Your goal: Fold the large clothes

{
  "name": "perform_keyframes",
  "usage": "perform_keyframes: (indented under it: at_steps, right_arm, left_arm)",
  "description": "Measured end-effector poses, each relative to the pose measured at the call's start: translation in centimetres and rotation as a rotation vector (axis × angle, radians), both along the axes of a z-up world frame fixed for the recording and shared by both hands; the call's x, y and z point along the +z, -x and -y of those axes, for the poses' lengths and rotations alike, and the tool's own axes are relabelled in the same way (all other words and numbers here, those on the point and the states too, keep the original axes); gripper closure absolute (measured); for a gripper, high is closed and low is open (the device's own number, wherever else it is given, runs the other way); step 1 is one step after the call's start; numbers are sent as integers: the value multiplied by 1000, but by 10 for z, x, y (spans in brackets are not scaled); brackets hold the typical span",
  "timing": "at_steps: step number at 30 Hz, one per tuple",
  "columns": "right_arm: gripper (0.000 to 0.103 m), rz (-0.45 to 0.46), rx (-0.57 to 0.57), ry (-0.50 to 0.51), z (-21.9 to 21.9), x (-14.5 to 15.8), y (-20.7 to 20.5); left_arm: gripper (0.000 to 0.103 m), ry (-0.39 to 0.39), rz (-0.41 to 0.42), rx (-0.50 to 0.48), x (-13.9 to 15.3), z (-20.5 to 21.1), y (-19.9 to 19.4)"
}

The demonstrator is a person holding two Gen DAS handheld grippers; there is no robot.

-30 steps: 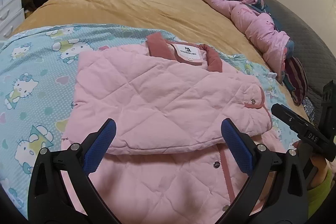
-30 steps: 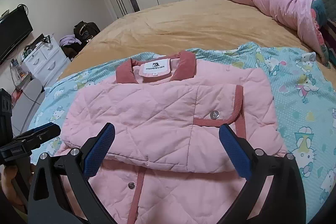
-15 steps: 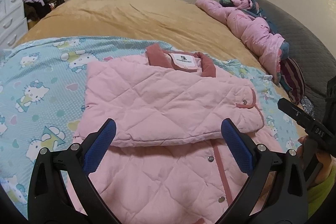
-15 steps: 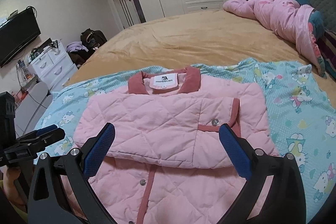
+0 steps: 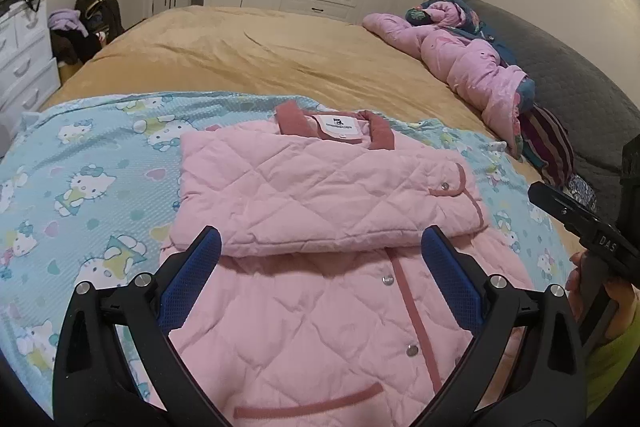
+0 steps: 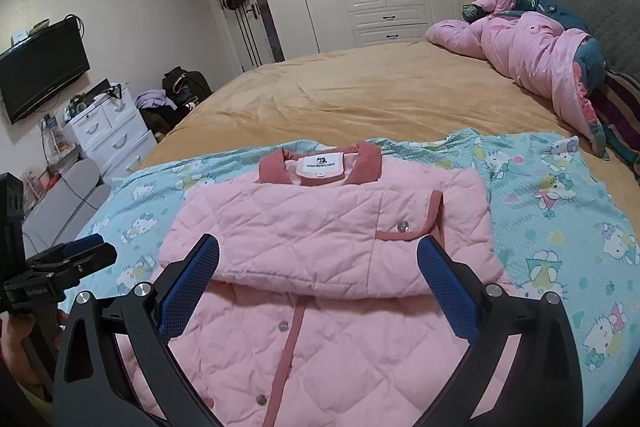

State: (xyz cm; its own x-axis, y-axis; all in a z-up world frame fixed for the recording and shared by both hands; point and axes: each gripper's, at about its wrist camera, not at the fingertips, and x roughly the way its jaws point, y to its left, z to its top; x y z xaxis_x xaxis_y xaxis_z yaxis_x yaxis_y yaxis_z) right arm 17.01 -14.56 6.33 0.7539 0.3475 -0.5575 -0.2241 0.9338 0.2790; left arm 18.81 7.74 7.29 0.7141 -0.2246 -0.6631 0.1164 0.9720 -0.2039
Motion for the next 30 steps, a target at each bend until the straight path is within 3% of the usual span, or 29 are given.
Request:
perform_keyframes:
  at_steps: [16,30]
  right_arm:
    - [4,17,33,18,5,7,52]
    - [4,-17,46,42,16,-16,83]
  left_arm:
    - [9,-44,45,8,6,4,54]
    - [9,-65,32,5,-14,12,88]
